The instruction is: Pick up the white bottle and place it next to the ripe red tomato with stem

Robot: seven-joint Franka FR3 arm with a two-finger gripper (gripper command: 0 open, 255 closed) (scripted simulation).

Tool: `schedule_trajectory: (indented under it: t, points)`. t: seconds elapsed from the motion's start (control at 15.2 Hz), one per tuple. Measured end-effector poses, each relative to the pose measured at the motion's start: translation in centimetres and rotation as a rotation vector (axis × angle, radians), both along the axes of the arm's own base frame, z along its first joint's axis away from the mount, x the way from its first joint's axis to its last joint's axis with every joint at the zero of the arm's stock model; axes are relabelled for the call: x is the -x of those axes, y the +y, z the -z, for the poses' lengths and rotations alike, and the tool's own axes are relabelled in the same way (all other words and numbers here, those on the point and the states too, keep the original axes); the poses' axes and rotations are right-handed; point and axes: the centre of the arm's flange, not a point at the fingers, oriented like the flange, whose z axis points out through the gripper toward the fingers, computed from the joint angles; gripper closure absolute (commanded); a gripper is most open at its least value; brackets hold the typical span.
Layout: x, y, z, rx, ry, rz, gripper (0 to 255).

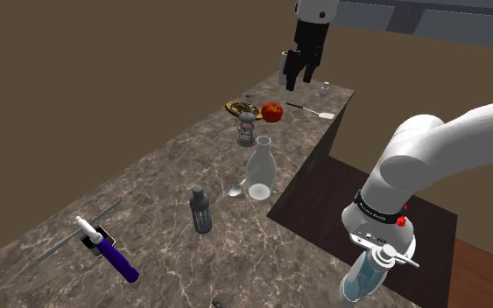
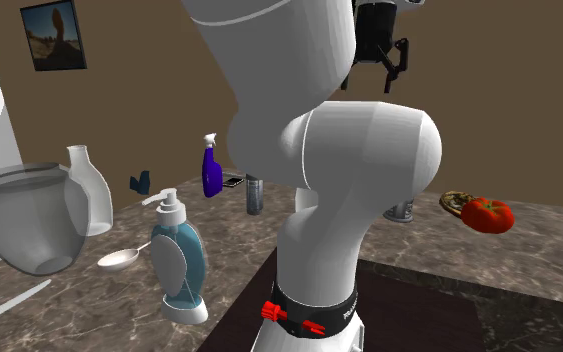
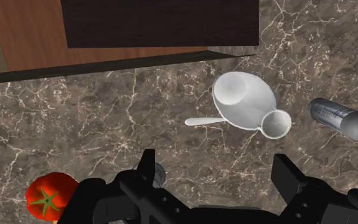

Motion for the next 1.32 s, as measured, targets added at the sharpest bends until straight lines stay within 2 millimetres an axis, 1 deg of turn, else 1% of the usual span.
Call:
schedule_trajectory:
  t: [0.07, 0.13, 0.4, 0.59, 0.73, 0.79, 0.92, 1.06, 1.19, 1.32]
  points:
    - [0.0, 0.0, 0.0, 0.000, 0.000, 0.000, 0]
    - [0.0, 0.6, 0.4, 0.000, -0.003, 0.006, 0]
    - [0.5, 4.5, 2.6, -0.004, -0.022, 0.051, 0]
    - [0.7, 7.7, 4.7, -0.007, -0.039, 0.090, 0]
    - [0.4, 10.3, 5.8, -0.009, -0.051, 0.116, 0]
    - [0.6, 11.5, 6.3, -0.010, -0.057, 0.129, 0]
    - [0.7, 13.5, 7.9, -0.011, -0.068, 0.156, 0]
    - [0.3, 15.7, 9.5, -0.013, -0.079, 0.183, 0]
    - [0.4, 18.5, 10.7, -0.015, -0.091, 0.209, 0]
    - [-0.3, 20.5, 11.9, -0.017, -0.103, 0.237, 0]
